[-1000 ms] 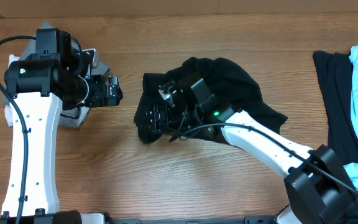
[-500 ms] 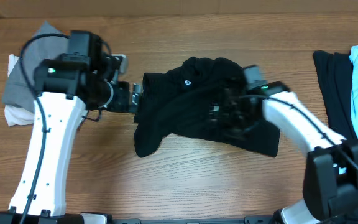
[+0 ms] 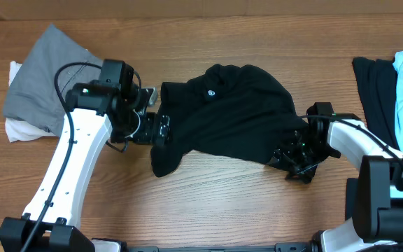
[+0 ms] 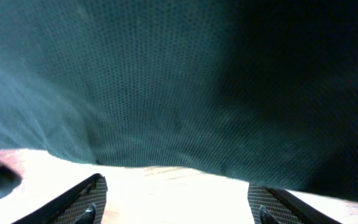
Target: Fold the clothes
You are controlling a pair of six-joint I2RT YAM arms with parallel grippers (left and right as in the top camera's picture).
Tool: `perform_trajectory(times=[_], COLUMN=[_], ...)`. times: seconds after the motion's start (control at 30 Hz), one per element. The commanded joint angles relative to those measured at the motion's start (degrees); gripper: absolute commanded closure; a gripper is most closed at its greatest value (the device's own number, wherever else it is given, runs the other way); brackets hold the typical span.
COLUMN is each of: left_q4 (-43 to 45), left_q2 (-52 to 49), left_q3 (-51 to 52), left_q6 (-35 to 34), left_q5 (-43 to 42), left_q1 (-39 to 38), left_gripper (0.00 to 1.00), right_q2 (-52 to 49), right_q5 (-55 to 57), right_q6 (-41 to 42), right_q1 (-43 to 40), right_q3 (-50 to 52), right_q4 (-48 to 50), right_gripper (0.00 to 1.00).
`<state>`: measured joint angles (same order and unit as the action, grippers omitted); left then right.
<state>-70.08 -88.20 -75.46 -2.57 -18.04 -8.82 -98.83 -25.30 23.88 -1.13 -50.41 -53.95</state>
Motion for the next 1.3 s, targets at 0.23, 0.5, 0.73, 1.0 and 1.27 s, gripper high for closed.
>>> perform_trajectory(times=[0.23, 0.5, 0.73, 1.0, 1.27], left_q4=[2.84, 4.44, 6.29, 6.25, 5.55], left_q2=[0.13, 0.13, 0.13, 0.13, 0.13], left_q3=[5.81, 5.97, 5.97, 5.97, 5.99], left_q6=[-0.2, 0.02, 0.02, 0.02, -0.96], left_q5=[-4.94, -4.9, -4.9, -4.11, 5.31], left_q1=[-0.35, -2.82, -4.11, -6.14, -14.51], left_gripper=[0.0, 0.0, 0.0, 0.0, 0.0], right_q2=[1.36, 12.28, 18.73, 10.05, 0.28], right_q5=[1.09, 1.22, 1.22, 0.98, -3.17], right_q6=[-5.42, -9.14, -8.85, -3.87, 2.36], right_q1=[-0.55, -0.33, -0.35, -0.33, -0.57], right_q3=[-2.86, -17.38, -22.36, -22.36, -22.36], right_q4=[7.85, -22.23, -23.26, -10.99, 4.61], right_gripper=[0.96, 0.96, 0.96, 0.95, 0.05])
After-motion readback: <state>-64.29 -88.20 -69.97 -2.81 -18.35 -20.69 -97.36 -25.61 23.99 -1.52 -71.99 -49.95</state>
